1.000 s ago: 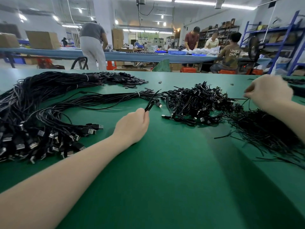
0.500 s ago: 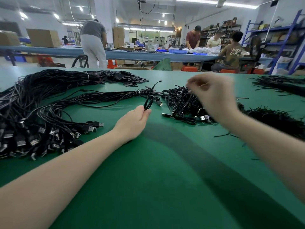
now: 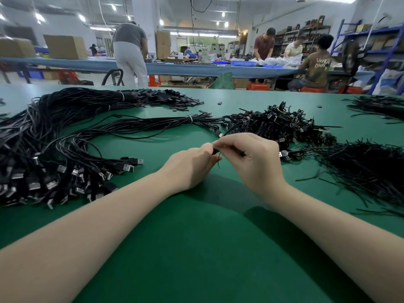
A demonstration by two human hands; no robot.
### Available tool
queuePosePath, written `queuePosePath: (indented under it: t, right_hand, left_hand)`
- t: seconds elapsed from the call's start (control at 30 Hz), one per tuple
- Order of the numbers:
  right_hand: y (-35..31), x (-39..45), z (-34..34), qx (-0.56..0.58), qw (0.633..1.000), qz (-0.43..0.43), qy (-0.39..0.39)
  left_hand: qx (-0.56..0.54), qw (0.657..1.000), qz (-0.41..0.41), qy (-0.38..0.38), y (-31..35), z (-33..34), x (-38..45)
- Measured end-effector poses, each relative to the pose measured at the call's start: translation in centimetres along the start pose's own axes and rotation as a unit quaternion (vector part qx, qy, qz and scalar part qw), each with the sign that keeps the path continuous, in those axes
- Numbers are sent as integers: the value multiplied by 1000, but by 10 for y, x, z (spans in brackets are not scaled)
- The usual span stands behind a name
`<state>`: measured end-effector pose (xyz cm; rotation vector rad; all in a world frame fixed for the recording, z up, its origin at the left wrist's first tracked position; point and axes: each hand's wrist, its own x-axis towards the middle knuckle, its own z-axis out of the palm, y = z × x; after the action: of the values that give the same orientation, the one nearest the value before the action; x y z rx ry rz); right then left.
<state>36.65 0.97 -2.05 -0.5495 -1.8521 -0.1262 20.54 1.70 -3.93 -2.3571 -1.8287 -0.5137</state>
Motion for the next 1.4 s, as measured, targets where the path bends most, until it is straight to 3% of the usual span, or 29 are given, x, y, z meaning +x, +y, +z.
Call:
queuePosePath:
  t: [0.13, 0.33, 0.4, 0.5, 0.57, 0.63, 0.7, 0.77, 0.9, 1.0, 1.1, 1.17, 1.27, 1.4]
  right_hand:
    - [1, 3, -4, -13, 1000, -6, 14]
    - [-4, 5, -4, 26, 999, 32, -16]
    - [-6, 11, -6, 32, 996, 62, -56]
    - [-4, 29, -17, 6, 983, 109, -144]
    - [5, 45, -31, -7, 958, 164, -233]
    - [16, 54, -44, 43, 922, 228, -310]
    - [23, 51, -51, 138, 884, 302, -330]
    - [26, 40, -49, 236, 839, 388, -302]
    - [24, 21, -25, 367, 758, 514, -160]
    - [13, 11, -4, 419, 716, 555, -55]
    - [5, 4, 6, 452, 684, 572, 10]
    - [5, 1, 5, 473, 670, 573, 4]
    - [9, 1, -1, 489, 653, 575, -59]
    - [14, 4, -10, 448, 676, 564, -153]
  left_hand:
    - [-61, 998, -10, 3, 2, -6, -6]
    - [30, 999, -7, -17, 13, -7, -6]
    - [71, 997, 4, -4, 15, -6, -7]
    - [137, 986, 65, 76, 16, -8, -14]
    - [165, 969, 141, 120, 18, -11, -15]
    - [169, 962, 196, 88, 21, -13, -16]
    - [113, 965, 227, 71, 26, -14, -18]
    - [17, 969, 230, 85, 30, -15, -22]
    - [-215, 965, 112, 103, 32, -11, -20]
    - [-408, 907, -3, 105, 30, -6, -13]
    - [-523, 847, -71, 64, 28, -2, -10]
    - [-558, 825, -81, 42, 29, -1, -10]
    - [-568, 818, -91, 31, 29, -4, -9]
    - [-563, 821, -94, 10, 29, -5, -10]
